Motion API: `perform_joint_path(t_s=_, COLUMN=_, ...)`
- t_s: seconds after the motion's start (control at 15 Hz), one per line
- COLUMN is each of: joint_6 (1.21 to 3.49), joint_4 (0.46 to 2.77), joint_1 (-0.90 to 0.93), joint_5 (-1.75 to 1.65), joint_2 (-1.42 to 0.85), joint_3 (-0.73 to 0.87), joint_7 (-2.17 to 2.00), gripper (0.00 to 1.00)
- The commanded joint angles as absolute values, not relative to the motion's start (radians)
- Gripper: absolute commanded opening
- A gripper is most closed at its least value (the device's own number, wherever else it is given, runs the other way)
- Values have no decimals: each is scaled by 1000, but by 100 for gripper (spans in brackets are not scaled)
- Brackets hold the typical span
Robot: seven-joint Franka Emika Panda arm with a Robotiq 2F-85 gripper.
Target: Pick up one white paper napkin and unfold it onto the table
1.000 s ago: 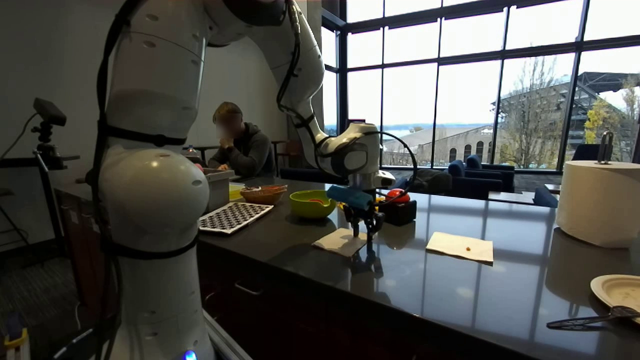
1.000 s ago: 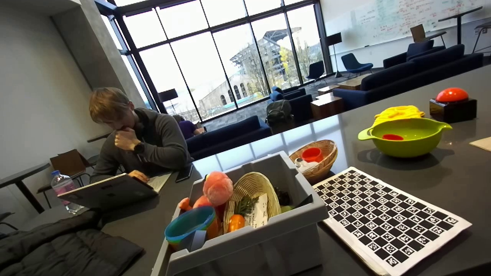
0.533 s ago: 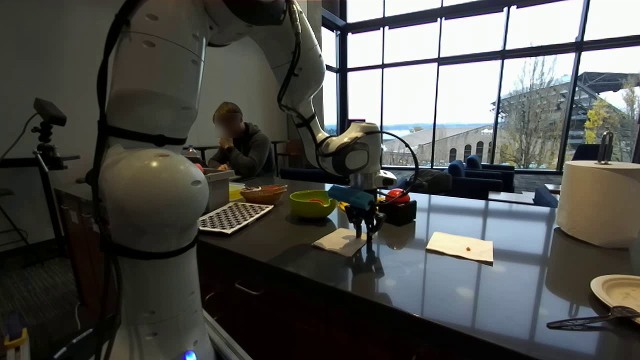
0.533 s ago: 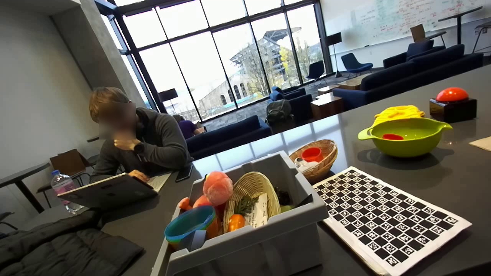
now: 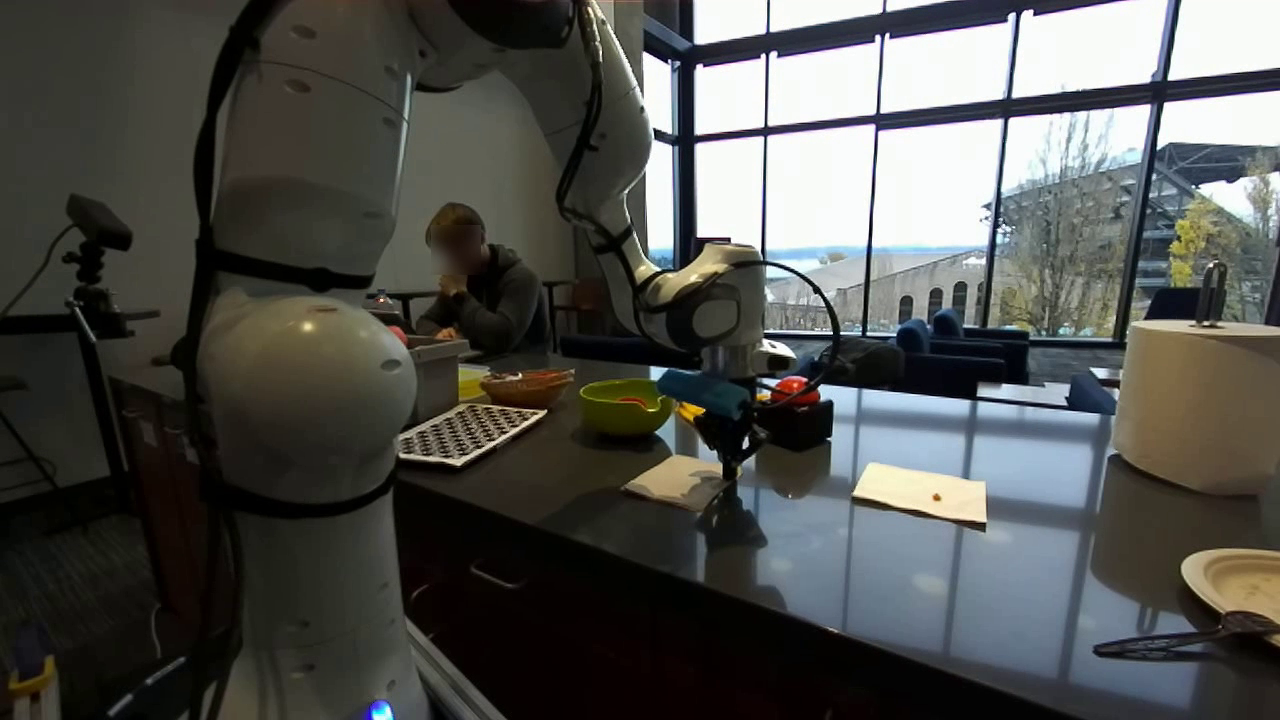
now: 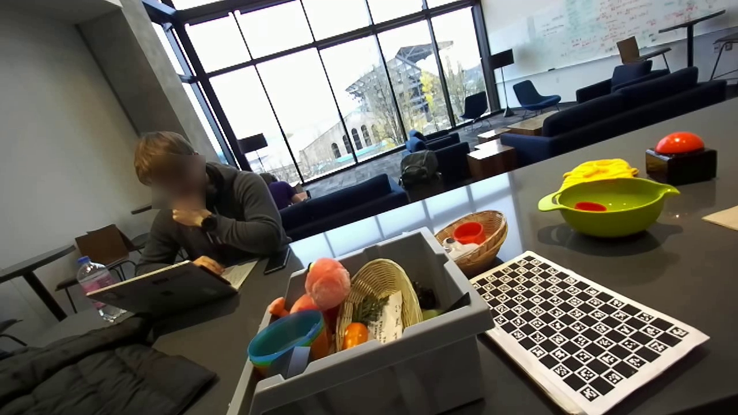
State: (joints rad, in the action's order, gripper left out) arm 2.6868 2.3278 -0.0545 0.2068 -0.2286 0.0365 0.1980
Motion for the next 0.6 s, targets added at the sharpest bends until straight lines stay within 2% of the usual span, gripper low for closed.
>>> perform_joint_path(t_s=0.0, joint_6=2661, joint_4=2324, joint_1=-63, joint_5=170, joint_2=-215, joint_3=31, joint_7=160, gripper=0)
perform_joint_path(t_s=0.53, joint_6=2648, joint_4=2331, joint_1=-63, joint_5=131, joint_2=-150, joint_3=58, joint_7=92, gripper=0)
